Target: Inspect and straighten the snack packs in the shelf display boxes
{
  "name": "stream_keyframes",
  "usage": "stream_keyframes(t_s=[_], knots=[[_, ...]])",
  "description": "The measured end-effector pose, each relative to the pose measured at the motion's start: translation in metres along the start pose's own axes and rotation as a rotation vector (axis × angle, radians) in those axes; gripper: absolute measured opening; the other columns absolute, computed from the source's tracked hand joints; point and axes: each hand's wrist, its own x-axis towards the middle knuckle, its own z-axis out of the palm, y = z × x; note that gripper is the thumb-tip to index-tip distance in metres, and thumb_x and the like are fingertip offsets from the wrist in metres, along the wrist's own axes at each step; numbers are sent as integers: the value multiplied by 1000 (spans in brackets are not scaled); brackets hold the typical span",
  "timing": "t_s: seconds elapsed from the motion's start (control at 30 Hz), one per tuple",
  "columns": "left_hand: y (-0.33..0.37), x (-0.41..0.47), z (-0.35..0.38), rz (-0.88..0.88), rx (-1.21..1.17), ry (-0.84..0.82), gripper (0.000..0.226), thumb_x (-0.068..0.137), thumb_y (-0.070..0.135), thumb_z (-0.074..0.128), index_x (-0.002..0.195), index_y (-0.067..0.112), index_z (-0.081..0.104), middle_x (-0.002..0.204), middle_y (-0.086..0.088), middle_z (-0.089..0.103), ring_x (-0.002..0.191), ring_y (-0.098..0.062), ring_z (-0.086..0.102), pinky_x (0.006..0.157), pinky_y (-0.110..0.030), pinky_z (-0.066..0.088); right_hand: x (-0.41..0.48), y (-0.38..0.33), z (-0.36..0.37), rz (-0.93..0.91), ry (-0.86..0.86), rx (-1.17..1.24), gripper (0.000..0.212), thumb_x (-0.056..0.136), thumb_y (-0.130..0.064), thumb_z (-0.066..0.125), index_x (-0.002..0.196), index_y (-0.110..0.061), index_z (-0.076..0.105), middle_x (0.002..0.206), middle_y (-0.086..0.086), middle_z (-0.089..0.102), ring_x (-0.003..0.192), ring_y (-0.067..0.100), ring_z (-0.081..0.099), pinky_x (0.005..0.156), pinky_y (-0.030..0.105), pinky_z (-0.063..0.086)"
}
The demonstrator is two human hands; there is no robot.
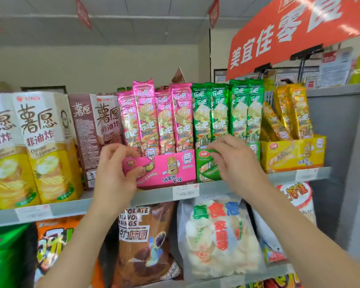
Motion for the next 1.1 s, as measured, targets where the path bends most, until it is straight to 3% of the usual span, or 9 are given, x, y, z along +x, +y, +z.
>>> stream_keyframes(t_s=[0.17, 0.27, 0.37, 0.43, 0.53, 0.63, 0.83, 0.97, 1.1], knots=[[19, -2, 4, -86, 99, 49, 33, 78, -2, 75, 95, 19, 56, 110, -1, 46, 79, -10, 46, 72, -4, 35, 2, 14, -9, -61, -38, 137, 30, 85, 12, 61, 111, -1, 70, 104, 17, 66, 98, 37, 61, 84, 48, 51], [42, -9, 16, -17, 324, 147, 27, 78, -3, 71, 99, 10, 61, 109, -12, 53, 94, -27, 53, 82, -27, 39, -4, 19, -18, -125, -32, 134, 35, 82, 12, 61, 113, -2, 70, 105, 15, 64, 101, 36, 59, 79, 48, 52], [66, -15, 34, 167, 450, 125, 32, 83, 3, 68, 115, 5, 65, 113, -18, 59, 103, -40, 55, 81, -48, 47, -16, 47, -41, -51, 180, 38, 27, 87, -7, 62, 113, -9, 69, 106, 11, 63, 98, 34, 58, 77, 44, 51], [78, -14, 44, 213, 454, 41, 36, 85, 6, 68, 121, 9, 65, 113, -16, 61, 103, -39, 57, 84, -50, 48, -20, 80, -60, 132, 219, -125, 25, 91, -22, 58, 112, -13, 67, 106, 11, 62, 98, 36, 57, 78, 46, 46], [86, -13, 55, 202, 486, -41, 39, 85, 9, 67, 124, 16, 66, 114, -10, 64, 103, -36, 59, 89, -51, 46, -22, 117, -70, 340, -97, -295, 25, 97, -33, 53, 105, -16, 69, 106, 11, 67, 104, 35, 57, 86, 45, 38], [85, -12, 55, 170, 438, -45, 37, 85, 9, 70, 121, 16, 68, 106, -9, 65, 100, -35, 59, 88, -54, 46, -26, 129, -61, 276, -128, -65, 18, 97, -24, 57, 102, -11, 70, 102, 9, 67, 107, 32, 57, 97, 44, 31], [81, -5, 52, 92, 344, -1, 26, 79, 8, 77, 104, 13, 71, 91, -10, 60, 86, -35, 56, 82, -49, 47, -27, 132, -61, 180, -88, 65, 7, 94, -15, 61, 91, -13, 67, 86, -8, 55, 100, 26, 56, 94, 39, 26], [82, -5, 56, 83, 317, 36, 28, 79, 5, 76, 106, 11, 71, 93, -12, 58, 85, -34, 55, 80, -41, 45, -27, 130, -59, 169, -159, -59, 15, 98, -23, 51, 104, -18, 64, 99, -1, 60, 109, 25, 52, 95, 33, 18], [85, -12, 59, 73, 327, 44, 29, 82, 6, 74, 111, 12, 70, 95, -11, 58, 93, -35, 53, 80, -40, 43, -45, 125, -61, 112, -59, -71, 32, 94, -15, 59, 125, -14, 62, 122, 7, 62, 120, 32, 50, 106, 44, 26]])
